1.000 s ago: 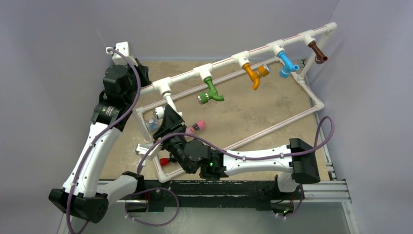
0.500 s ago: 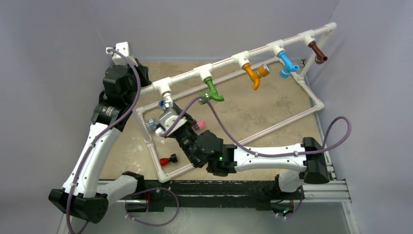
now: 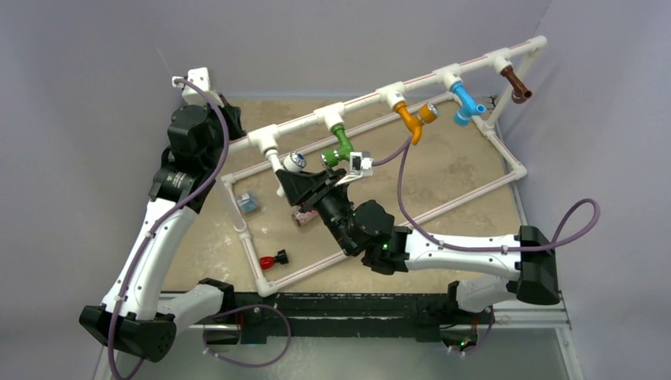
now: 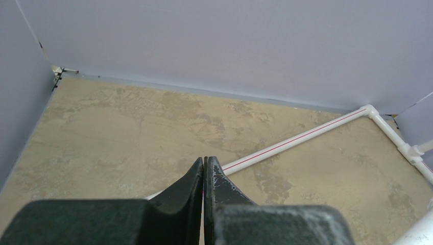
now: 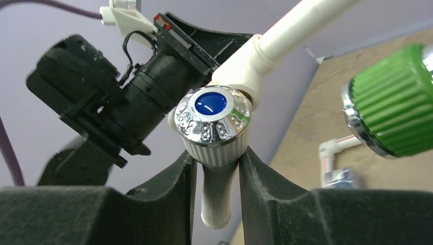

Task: Install the water faucets

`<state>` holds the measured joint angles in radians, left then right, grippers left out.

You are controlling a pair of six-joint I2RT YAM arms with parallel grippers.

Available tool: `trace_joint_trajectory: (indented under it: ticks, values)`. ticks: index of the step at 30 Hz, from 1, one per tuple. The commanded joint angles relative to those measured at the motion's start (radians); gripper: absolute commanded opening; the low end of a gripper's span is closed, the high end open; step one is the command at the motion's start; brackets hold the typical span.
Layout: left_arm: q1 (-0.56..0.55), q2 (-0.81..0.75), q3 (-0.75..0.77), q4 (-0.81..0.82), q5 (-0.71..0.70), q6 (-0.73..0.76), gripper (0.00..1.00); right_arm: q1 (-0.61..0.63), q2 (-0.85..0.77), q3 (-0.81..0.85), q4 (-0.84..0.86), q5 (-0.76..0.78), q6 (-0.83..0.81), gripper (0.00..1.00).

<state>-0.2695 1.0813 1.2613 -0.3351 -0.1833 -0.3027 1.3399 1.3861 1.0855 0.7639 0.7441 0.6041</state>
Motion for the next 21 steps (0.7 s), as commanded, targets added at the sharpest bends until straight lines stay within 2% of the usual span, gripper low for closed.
trace_joint_trajectory:
  ticks: [1, 5, 10, 15, 21]
  values:
    - [-0.038, 0.024, -0.074, -0.256, 0.097, 0.066, 0.00, -0.041, -0.046, 0.013, 0.162, 0.026, 0.365, 0.08]
    - [-0.042, 0.023, -0.077, -0.252, 0.094, 0.068, 0.00, -0.041, -0.052, 0.016, 0.146, 0.007, 0.392, 0.37]
    - [-0.045, 0.026, -0.074, -0.255, 0.091, 0.068, 0.00, -0.041, -0.080, -0.001, 0.098, 0.001, 0.384, 0.58]
    - [-0.045, 0.025, -0.073, -0.256, 0.085, 0.068, 0.00, -0.041, -0.131, -0.046, 0.053, -0.023, 0.368, 0.70]
    - [-0.045, 0.026, -0.068, -0.261, 0.081, 0.070, 0.00, -0.041, -0.199, -0.076, -0.040, 0.005, 0.307, 0.77]
